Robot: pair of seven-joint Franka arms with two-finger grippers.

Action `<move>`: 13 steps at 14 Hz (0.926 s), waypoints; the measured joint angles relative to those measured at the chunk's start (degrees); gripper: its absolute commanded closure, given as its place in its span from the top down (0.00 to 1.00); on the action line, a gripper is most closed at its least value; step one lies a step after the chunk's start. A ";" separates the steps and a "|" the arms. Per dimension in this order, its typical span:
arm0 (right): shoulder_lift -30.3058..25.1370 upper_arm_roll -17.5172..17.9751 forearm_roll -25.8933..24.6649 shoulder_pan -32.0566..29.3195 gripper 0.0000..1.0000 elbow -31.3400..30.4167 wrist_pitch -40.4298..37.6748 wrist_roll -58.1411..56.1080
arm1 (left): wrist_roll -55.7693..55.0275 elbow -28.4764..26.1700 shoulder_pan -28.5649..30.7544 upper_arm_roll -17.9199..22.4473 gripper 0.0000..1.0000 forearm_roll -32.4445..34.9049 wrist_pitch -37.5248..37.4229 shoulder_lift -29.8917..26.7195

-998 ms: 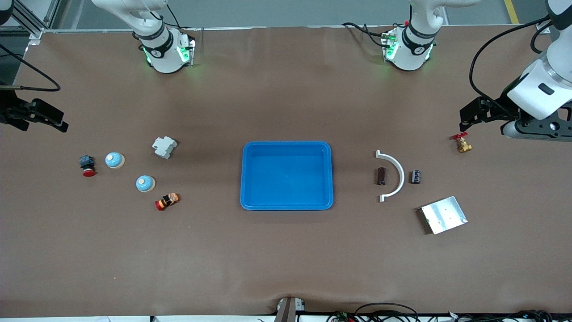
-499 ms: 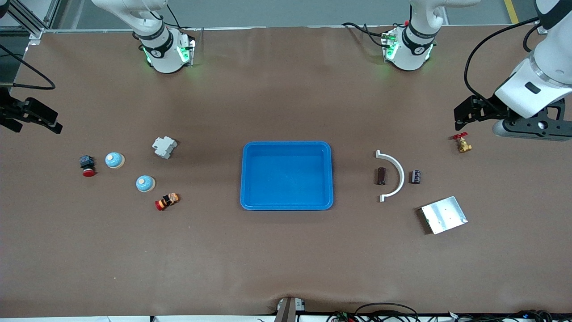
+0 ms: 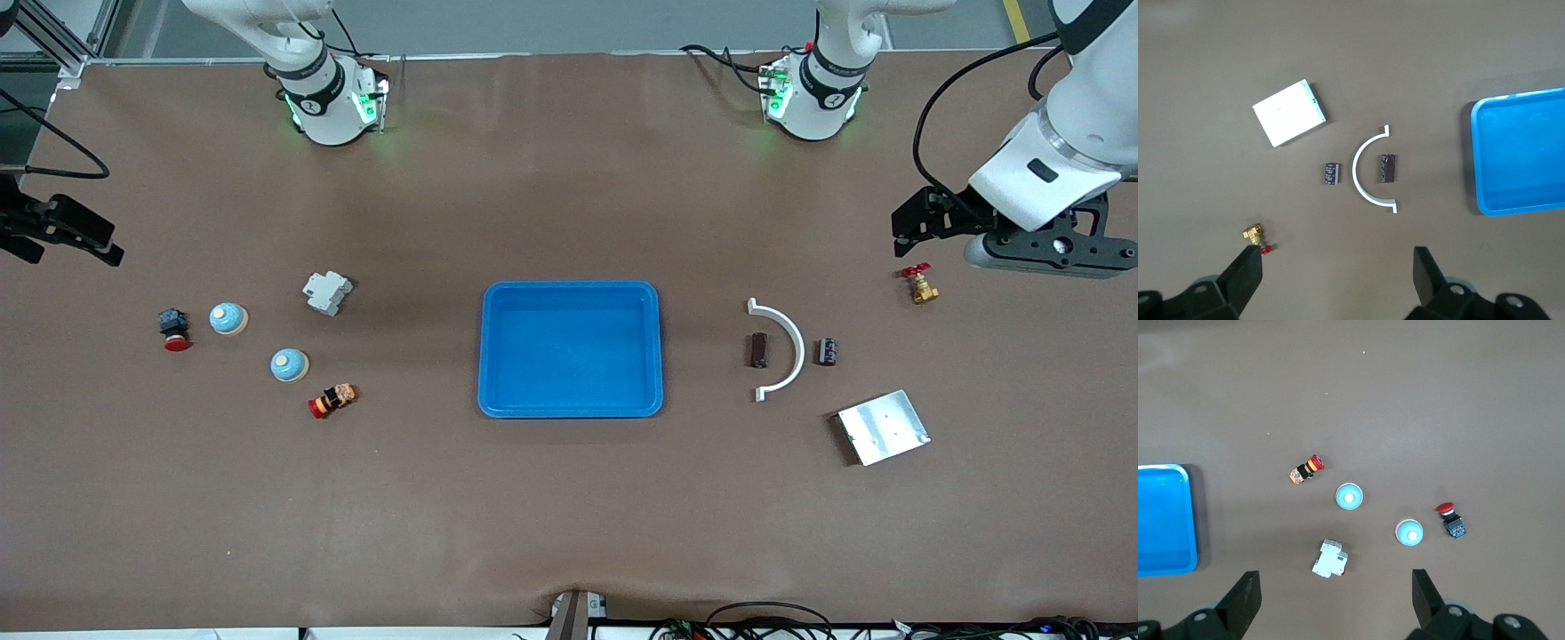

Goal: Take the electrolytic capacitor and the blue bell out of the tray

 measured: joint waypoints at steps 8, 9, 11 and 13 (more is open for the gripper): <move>0.00 0.00 0.00 0.00 1.00 -0.09 0.02 -0.01 | 0.00 0.50 -0.02 -0.25 1.00 0.00 0.10 0.00; 0.00 0.00 0.00 0.00 1.00 -0.11 0.02 -0.01 | 0.00 0.54 -0.02 -0.28 1.00 0.00 0.10 0.00; 0.00 0.03 0.00 0.02 1.00 -0.16 -0.05 -0.02 | 0.00 0.57 -0.02 -0.28 1.00 0.00 0.10 0.00; 0.00 0.05 0.00 0.03 1.00 -0.18 -0.04 -0.02 | 0.00 0.58 -0.02 -0.28 1.00 0.00 0.10 0.00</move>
